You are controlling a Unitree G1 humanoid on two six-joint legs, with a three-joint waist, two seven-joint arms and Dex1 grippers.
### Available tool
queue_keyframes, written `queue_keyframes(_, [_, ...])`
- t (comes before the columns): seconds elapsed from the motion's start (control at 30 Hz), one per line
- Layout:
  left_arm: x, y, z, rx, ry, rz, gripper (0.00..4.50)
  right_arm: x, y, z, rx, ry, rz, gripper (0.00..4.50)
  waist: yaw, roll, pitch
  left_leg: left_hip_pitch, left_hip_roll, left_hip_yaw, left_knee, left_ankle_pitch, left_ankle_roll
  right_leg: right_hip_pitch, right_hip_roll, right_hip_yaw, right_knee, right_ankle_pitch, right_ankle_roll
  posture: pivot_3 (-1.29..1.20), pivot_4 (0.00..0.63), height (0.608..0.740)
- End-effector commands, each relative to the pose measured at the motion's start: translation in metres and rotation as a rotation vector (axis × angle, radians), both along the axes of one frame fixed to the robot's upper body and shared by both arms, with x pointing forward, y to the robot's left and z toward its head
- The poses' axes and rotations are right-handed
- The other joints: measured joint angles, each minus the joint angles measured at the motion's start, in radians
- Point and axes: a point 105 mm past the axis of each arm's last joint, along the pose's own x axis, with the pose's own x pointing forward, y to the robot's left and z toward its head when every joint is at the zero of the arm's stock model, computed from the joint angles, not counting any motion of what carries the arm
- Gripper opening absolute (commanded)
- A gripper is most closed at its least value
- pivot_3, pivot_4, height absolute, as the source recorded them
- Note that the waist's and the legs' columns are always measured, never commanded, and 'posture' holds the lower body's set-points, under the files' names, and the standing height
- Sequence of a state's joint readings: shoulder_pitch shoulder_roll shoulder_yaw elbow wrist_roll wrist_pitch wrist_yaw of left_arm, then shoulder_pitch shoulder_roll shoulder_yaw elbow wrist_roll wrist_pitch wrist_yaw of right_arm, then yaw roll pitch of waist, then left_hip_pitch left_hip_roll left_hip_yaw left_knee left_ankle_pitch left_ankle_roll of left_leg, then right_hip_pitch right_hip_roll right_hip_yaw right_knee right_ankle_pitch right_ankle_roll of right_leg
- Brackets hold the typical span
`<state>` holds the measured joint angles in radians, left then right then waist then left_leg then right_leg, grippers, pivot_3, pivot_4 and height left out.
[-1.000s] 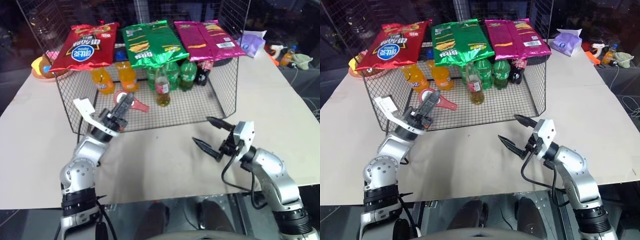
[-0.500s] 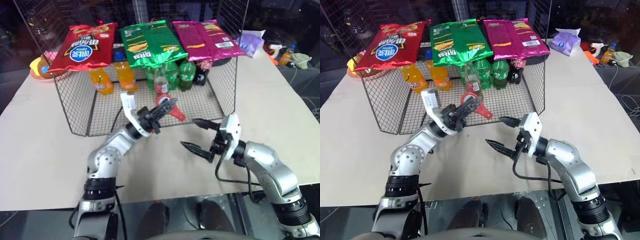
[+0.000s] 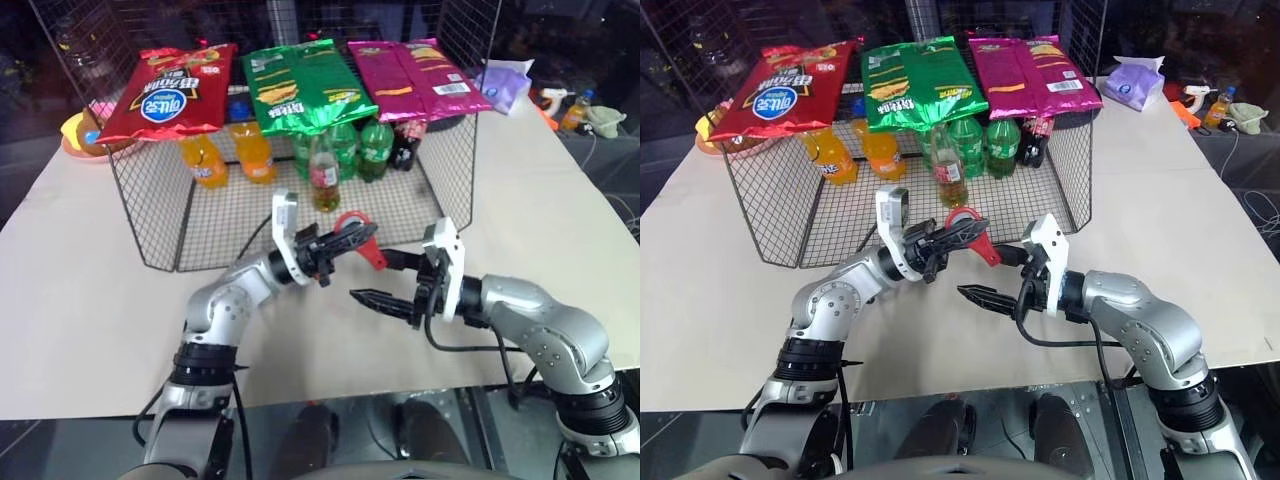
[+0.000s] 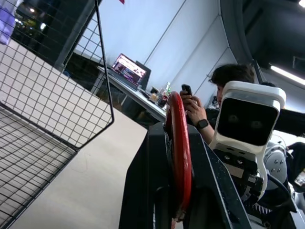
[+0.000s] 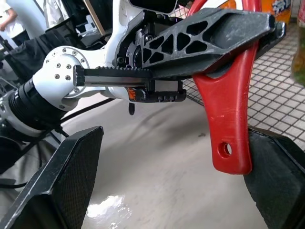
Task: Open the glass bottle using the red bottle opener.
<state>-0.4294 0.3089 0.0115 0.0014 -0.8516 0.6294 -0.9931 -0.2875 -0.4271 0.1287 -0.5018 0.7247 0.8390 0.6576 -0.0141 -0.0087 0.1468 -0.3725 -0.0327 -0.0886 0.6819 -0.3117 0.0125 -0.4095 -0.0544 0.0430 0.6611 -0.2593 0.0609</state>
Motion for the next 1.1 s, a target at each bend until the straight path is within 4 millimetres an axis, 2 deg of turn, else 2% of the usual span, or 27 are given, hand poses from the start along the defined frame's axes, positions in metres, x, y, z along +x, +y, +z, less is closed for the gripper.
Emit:
queue_keyframes(0.03, [0.001, -0.003, 0.004, 0.005, -0.030, -0.010, 0.00, -0.009, 0.007, 0.016, 0.027, -0.047, 0.065, 3.23, 0.000, 0.000, 0.000, 0.000, 0.000, 0.000, 0.000, 0.000, 0.000, 0.000, 0.000, 0.000, 0.000, 0.000, 0.000, 0.00, 0.150, 0.740])
queue_keyframes(0.23, [0.002, -0.003, 0.002, 0.006, -0.031, -0.010, 0.00, -0.006, 0.007, 0.015, 0.015, -0.056, 0.056, 0.58, 0.000, 0.000, 0.000, 0.000, 0.000, 0.000, 0.000, 0.000, 0.000, 0.000, 0.000, 0.000, 0.000, 0.000, 0.000, 0.00, 0.150, 0.740])
queue_keyframes(0.27, [0.002, -0.003, 0.002, 0.006, -0.032, -0.008, 0.00, -0.006, 0.007, 0.014, 0.010, -0.057, 0.057, 0.18, 0.000, 0.000, 0.000, -0.001, 0.000, 0.000, 0.000, 0.000, 0.000, 0.000, 0.000, 0.000, 0.000, 0.000, 0.000, 0.00, 0.150, 0.740])
queue_keyframes(0.3, [0.003, -0.003, 0.002, 0.006, -0.033, -0.006, 0.00, -0.006, 0.007, 0.014, 0.008, -0.057, 0.058, 0.04, 0.000, 0.000, 0.000, -0.001, 0.000, 0.000, 0.000, 0.000, 0.000, -0.001, 0.000, 0.000, 0.000, 0.000, 0.000, 0.00, 0.150, 0.740])
queue_keyframes(0.57, [0.008, 0.001, 0.002, 0.011, -0.036, 0.032, 0.00, -0.006, 0.008, 0.008, -0.020, -0.060, 0.058, 0.04, 0.000, 0.000, 0.000, -0.005, 0.000, -0.001, 0.002, 0.000, 0.000, -0.004, 0.000, -0.001, 0.000, 0.000, 0.000, 0.00, 0.150, 0.740])
queue_keyframes(0.67, [0.009, 0.002, 0.004, 0.002, -0.051, 0.048, 0.98, -0.004, 0.009, 0.006, -0.016, -0.059, 0.050, 0.04, 0.000, 0.000, 0.000, -0.006, 0.000, -0.001, 0.002, 0.000, 0.000, -0.005, 0.000, -0.001, 0.000, 0.000, 0.000, 0.00, 0.150, 0.740])
queue_keyframes(0.73, [0.009, 0.003, 0.005, -0.006, -0.057, 0.061, 1.87, -0.004, 0.009, 0.006, -0.011, -0.057, 0.044, 0.04, 0.000, 0.000, 0.000, -0.006, 0.000, -0.001, 0.002, 0.000, 0.000, -0.005, 0.000, -0.001, 0.000, 0.000, 0.000, 0.00, 0.150, 0.740])
queue_keyframes(0.77, [0.010, 0.004, 0.006, -0.008, -0.059, 0.068, 2.47, -0.002, 0.009, 0.006, -0.001, -0.056, 0.029, 0.04, 0.000, 0.000, 0.000, -0.006, 0.000, -0.001, 0.002, 0.000, 0.000, -0.005, 0.000, -0.001, 0.000, 0.000, 0.000, 0.00, 0.150, 0.740])
queue_keyframes(0.9, [0.007, 0.009, 0.007, -0.004, -0.058, 0.089, 4.35, 0.024, -0.004, 0.007, 0.043, -0.098, -0.156, 0.04, -0.001, 0.000, 0.000, -0.006, 0.000, -0.001, 0.002, 0.000, 0.000, -0.005, 0.000, -0.001, 0.000, 0.000, 0.000, 0.00, 0.150, 0.740])
queue_keyframes(1.03, [0.008, 0.018, 0.008, -0.002, -0.074, 0.153, 4.45, 0.039, -0.027, -0.003, 0.007, -0.128, -0.292, 0.04, 0.003, 0.000, 0.000, -0.007, -0.001, -0.001, 0.002, 0.000, 0.000, -0.005, -0.001, -0.001, 0.000, 0.000, 0.000, 0.00, 0.150, 0.740])
queue_keyframes(1.1, [0.016, 0.027, 0.016, 0.001, -0.155, 0.271, 4.45, 0.043, -0.038, -0.004, 0.009, -0.144, -0.356, 0.04, 0.003, 0.000, 0.000, -0.007, -0.001, -0.002, 0.002, 0.000, 0.000, -0.005, -0.001, -0.002, 0.000, 0.000, 0.000, 0.00, 0.150, 0.740])
